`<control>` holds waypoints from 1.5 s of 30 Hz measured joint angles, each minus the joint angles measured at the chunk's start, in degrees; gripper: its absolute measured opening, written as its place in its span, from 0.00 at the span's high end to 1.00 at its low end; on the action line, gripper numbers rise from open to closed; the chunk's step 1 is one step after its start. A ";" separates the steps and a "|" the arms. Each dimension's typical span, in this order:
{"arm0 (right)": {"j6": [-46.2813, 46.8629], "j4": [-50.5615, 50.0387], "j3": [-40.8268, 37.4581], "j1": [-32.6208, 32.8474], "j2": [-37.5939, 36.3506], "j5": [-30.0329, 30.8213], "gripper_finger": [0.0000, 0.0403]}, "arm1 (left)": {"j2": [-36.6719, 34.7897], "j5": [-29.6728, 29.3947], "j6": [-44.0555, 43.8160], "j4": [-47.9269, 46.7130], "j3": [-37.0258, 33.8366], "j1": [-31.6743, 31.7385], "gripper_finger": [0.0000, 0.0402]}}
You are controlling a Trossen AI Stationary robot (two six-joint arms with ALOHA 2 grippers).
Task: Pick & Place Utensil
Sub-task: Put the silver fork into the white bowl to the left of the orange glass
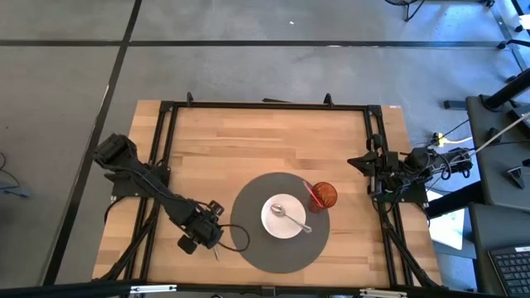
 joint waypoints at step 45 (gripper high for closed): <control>0.97 0.70 0.04 0.00 0.01 -0.11 0.98 | -11.54 -8.32 -6.45 8.66 -0.11 2.29 0.99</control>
